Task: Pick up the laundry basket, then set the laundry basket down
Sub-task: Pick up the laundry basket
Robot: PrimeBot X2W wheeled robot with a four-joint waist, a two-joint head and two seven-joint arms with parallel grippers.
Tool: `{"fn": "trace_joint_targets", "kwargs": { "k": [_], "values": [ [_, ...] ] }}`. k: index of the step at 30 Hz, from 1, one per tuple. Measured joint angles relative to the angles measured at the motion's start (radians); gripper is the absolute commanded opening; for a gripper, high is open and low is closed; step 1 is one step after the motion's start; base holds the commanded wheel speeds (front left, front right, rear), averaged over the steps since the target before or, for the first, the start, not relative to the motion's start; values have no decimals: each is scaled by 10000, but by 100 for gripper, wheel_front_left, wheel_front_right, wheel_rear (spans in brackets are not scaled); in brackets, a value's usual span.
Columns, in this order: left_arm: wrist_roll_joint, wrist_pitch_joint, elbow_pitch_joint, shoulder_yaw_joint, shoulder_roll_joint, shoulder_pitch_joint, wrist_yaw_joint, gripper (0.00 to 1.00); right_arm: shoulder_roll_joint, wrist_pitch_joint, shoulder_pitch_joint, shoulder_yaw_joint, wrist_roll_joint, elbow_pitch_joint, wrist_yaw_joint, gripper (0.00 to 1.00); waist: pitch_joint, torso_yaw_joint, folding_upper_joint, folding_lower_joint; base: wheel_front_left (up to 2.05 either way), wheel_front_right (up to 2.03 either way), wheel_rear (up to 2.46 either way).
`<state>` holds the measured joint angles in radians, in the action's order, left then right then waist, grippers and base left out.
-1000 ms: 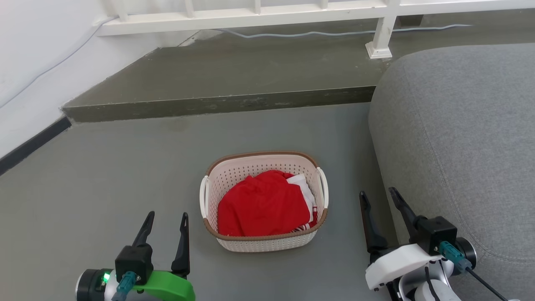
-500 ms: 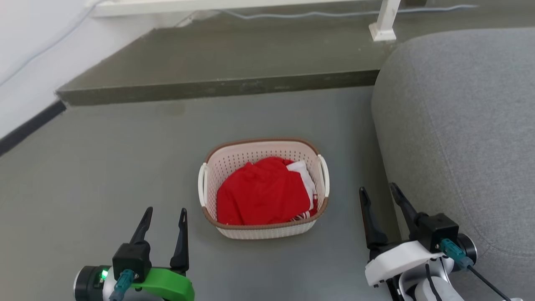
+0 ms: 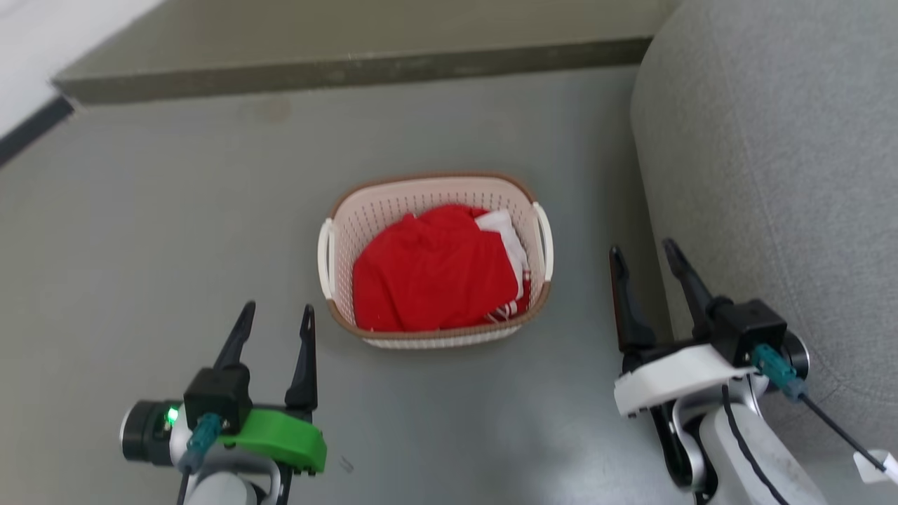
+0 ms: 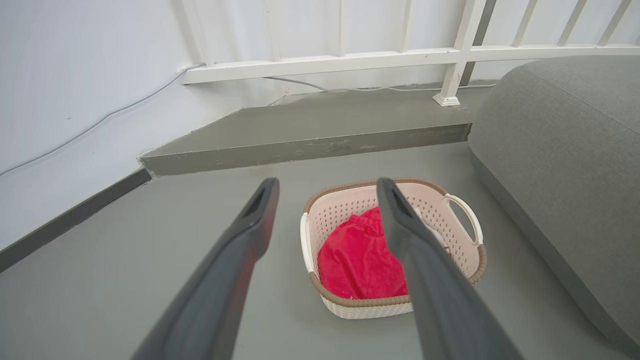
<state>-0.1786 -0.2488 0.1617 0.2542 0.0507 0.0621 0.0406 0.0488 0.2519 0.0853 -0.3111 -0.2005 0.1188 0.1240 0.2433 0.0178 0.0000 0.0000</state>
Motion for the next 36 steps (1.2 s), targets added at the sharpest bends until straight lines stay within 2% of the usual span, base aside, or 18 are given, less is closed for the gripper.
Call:
{"fn": "trace_joint_targets", "kwargs": {
  "k": [15, 36],
  "values": [
    [0, -8, 299, -178, -40, 1331, -50, 100, 10, 0, 1234, 29, 77, 372, -10, 100, 1782, -113, 0, 1, 0, 0, 0],
    [-2, -33, 1622, -305, -123, 4202, -155, 100, 98, 27, 4256, 196, 240, 1588, -178, 100, 4523, -190, 0, 1, 0, 0, 0]
  ]
}}
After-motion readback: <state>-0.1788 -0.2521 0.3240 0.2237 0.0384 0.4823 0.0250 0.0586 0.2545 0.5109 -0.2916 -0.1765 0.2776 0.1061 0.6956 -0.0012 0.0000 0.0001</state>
